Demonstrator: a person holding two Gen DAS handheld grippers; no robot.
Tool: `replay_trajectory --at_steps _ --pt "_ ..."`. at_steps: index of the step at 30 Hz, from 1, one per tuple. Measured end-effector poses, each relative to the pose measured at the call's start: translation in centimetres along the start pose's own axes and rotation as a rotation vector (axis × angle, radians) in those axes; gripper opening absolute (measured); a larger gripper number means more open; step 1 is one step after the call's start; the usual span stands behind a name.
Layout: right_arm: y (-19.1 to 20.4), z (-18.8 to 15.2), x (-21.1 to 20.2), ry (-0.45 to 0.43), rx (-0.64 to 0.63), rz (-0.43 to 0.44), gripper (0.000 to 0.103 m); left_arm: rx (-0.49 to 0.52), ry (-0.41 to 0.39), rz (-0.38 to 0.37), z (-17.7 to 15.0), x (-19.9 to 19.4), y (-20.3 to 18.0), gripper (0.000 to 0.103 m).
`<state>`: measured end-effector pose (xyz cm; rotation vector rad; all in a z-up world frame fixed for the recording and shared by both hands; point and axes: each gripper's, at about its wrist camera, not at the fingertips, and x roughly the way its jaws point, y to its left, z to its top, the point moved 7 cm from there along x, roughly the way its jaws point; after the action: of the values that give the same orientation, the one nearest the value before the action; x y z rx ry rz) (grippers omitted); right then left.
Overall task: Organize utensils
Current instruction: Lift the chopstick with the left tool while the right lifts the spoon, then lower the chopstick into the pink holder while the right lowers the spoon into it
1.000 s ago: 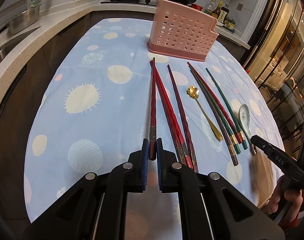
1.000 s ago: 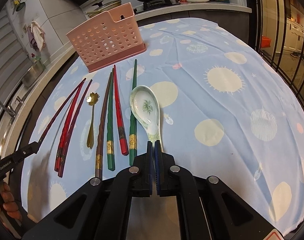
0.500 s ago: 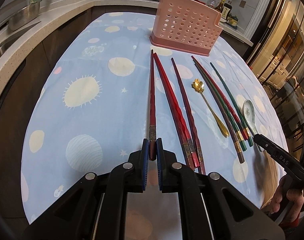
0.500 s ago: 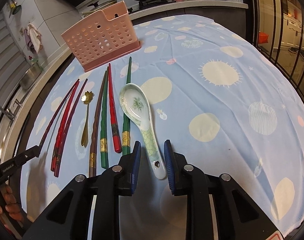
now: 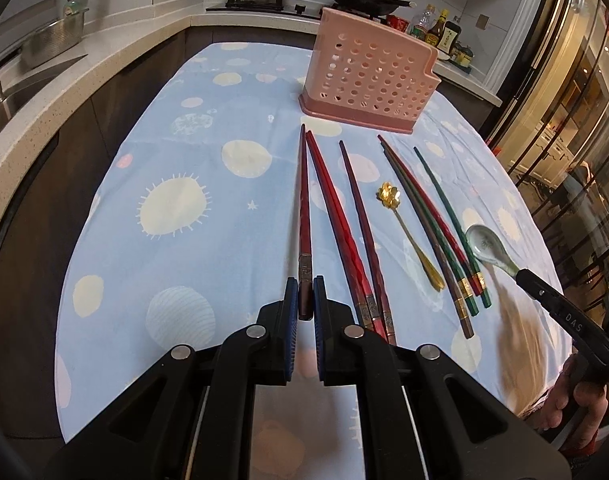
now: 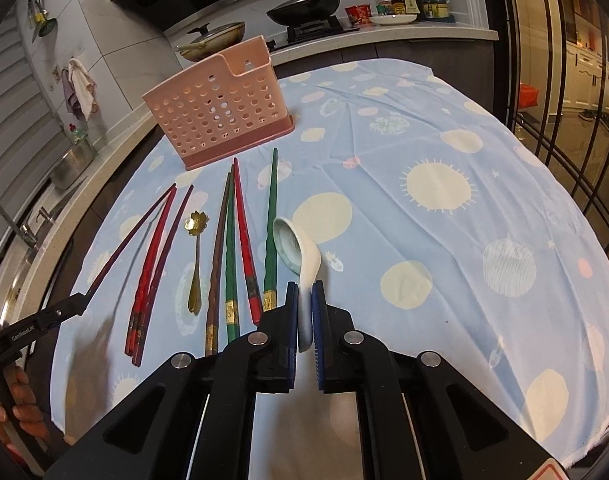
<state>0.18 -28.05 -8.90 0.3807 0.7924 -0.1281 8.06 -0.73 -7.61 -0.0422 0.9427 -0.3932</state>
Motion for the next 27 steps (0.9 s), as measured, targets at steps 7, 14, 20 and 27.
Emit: replay_trajectory --at_steps 7,14,20,27 --pt "0.7 3.6 -1.9 -0.086 -0.026 -0.001 0.007 0.018 -0.113 0.007 3.7 -2.9 -0.2 0.007" --pt "2.2 8.4 -2.9 -0.176 -0.073 0.011 0.007 0.047 -0.230 0.025 9.1 -4.9 -0.4 0.007" --pt "3.7 13.0 -2.8 -0.228 -0.091 0.041 0.007 0.085 -0.333 0.038 14.6 -6.6 -1.2 0.007" --pt "5.3 17.4 -2.1 -0.272 -0.113 0.053 0.007 0.113 -0.420 0.049 20.1 -7.9 -2.1 0.007"
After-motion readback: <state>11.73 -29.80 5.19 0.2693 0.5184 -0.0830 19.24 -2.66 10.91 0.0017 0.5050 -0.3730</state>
